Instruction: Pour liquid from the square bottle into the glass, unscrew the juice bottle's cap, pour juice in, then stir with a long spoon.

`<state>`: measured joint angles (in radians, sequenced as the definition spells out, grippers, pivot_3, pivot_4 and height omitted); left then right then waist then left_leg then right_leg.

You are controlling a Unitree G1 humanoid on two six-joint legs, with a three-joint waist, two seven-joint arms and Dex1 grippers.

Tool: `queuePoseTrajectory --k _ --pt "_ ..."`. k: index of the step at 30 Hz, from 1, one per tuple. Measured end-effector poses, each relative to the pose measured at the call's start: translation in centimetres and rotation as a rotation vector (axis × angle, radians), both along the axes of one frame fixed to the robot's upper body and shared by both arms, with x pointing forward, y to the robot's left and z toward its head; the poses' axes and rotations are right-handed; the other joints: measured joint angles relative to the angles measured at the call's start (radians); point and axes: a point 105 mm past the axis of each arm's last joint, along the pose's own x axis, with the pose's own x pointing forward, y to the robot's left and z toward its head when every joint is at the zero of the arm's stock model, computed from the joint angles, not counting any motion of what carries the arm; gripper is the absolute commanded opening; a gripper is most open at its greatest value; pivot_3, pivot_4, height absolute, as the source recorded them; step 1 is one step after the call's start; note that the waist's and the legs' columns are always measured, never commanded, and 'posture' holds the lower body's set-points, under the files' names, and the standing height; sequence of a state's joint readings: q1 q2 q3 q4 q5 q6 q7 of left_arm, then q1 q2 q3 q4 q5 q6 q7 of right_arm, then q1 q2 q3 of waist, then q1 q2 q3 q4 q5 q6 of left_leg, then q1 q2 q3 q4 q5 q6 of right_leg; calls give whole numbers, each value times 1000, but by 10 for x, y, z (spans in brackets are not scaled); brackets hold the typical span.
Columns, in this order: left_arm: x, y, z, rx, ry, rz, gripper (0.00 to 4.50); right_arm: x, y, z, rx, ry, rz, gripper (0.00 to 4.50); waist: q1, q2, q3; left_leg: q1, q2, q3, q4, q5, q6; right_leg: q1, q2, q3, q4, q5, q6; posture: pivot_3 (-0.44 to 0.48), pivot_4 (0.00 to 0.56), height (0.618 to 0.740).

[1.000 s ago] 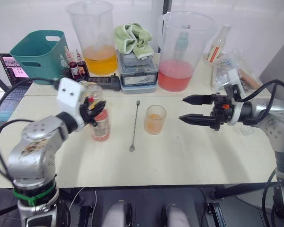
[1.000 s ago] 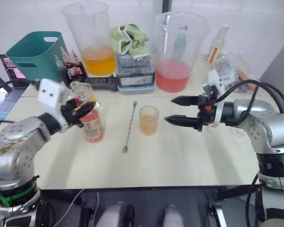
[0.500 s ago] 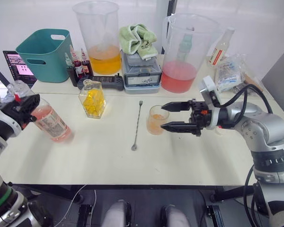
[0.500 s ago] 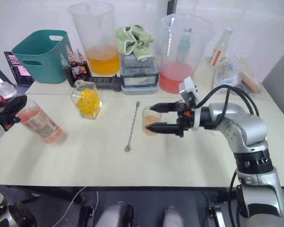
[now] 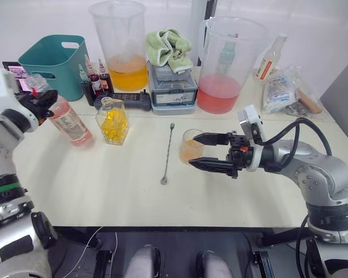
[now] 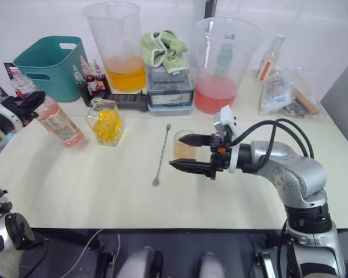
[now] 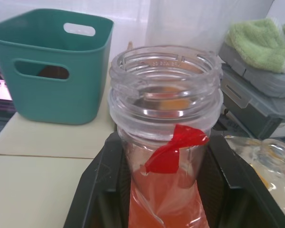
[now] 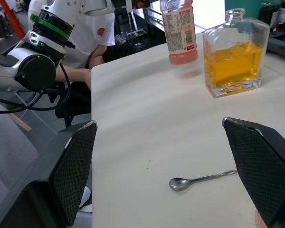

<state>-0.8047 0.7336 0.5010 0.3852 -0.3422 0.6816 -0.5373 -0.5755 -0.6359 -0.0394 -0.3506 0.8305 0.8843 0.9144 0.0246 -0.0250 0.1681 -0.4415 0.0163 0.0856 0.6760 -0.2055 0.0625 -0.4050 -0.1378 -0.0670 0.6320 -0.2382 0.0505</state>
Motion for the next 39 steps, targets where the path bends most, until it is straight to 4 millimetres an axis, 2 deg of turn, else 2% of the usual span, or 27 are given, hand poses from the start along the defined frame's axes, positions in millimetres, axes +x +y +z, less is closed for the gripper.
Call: queuePoseTrajectory --k 4,8,20,22,27,29,35,39 --pt "23 -6 -6 38 18 -19 1513 2 -2 2 6 -11 -40 4487 -4 -2 1 0 0 1 0 0 0 0 0 0 0 0 0 0 150 736" --pt "35 -14 -8 127 18 -37 1513 2 -1 3 6 -21 -64 4487 -9 -2 1 0 0 1 0 0 1 0 0 0 0 0 0 0 150 736" --pt "38 -13 -14 179 -11 -53 1513 4 -1 7 10 -35 -131 4487 -11 -2 1 0 1 0 1 -4 7 0 0 0 2 0 0 0 150 736" --pt "38 -13 -14 179 -12 -55 2377 3 -1 7 12 -34 -132 4500 -12 -2 1 0 1 0 1 -4 7 0 0 0 2 0 0 0 150 736" --pt "37 -12 -22 176 19 -59 4015 3 -1 8 16 -32 -130 4500 -12 -2 1 0 1 0 1 -4 7 0 0 0 2 0 0 0 150 736" --pt "36 -13 -23 175 24 -59 4468 3 -1 8 16 -32 -127 4500 -12 -2 1 0 1 0 1 -4 7 0 0 0 2 0 0 0 150 736" --pt "35 -17 -11 175 -15 -69 4468 2 0 7 17 -31 -119 4500 -12 -2 1 0 1 0 1 -4 8 0 0 0 2 0 0 0 150 736" --pt "30 -21 9 159 -79 -83 4468 4 0 5 17 -20 -113 4500 -12 -2 1 0 1 0 1 -4 8 0 0 0 2 0 0 0 150 736"
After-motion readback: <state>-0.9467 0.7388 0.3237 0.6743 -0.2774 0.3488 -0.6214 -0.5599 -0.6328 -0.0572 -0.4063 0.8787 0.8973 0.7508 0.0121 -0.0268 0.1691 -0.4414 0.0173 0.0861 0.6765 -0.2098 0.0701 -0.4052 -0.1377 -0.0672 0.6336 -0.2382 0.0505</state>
